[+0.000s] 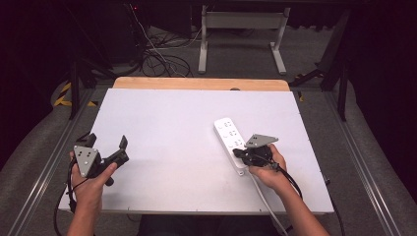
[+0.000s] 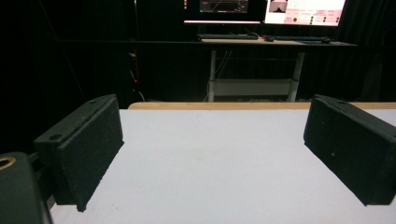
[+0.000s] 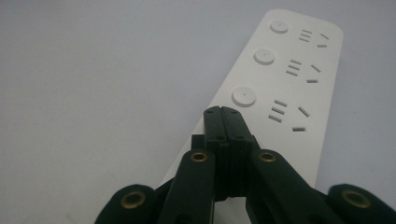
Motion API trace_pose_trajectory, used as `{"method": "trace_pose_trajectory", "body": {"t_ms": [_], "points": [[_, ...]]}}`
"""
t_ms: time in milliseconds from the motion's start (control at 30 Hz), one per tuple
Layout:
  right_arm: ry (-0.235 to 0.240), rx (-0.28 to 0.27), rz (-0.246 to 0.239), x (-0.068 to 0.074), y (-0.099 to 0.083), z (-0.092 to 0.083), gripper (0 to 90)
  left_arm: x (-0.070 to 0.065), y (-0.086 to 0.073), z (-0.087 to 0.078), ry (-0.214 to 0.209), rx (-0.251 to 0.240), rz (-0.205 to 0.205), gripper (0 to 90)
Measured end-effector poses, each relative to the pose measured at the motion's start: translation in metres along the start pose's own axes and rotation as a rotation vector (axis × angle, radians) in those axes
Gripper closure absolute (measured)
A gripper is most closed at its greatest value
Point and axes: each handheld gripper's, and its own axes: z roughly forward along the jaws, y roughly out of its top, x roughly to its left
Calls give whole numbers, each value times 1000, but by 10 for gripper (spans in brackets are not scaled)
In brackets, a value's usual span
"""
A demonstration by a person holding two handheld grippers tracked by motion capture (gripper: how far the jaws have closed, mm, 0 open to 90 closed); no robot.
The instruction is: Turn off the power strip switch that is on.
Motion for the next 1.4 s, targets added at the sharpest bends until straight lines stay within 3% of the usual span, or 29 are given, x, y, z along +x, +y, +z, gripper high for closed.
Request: {"method": "trace_pose_trajectory", "body": {"t_ms": [433, 633, 833, 933, 967, 1000, 1100, 1167, 1267, 1400], "points": [[-38, 3, -41, 6, 1, -1, 900, 3, 1, -1, 9, -3, -6, 52], [-27, -7, -40, 8, 2, -1, 900, 2, 0, 0, 6, -3, -6, 51], [-25, -6, -75, 13, 4, 1, 900, 4, 1, -1, 9, -6, -6, 52], [-5, -47, -54, 9, 2, -2, 900, 5, 1, 0, 10, -6, -8, 52], [2, -98, -35, 4, 3, -8, 900, 5, 1, 0, 10, -5, -8, 52], [2, -98, -35, 4, 3, -8, 900, 5, 1, 0, 10, -5, -12, 52], [-1, -188, 5, -6, 4, -22, 900, 5, 1, 1, 9, -4, -10, 52], [0, -213, 11, -8, 4, -26, 900, 5, 1, 0, 8, -5, -9, 52], [-15, -308, 28, -18, 0, -43, 900, 6, 1, 0, 13, -6, -9, 52], [-28, -367, 42, -24, -6, -57, 900, 6, 1, -1, 15, -8, -9, 52]]}}
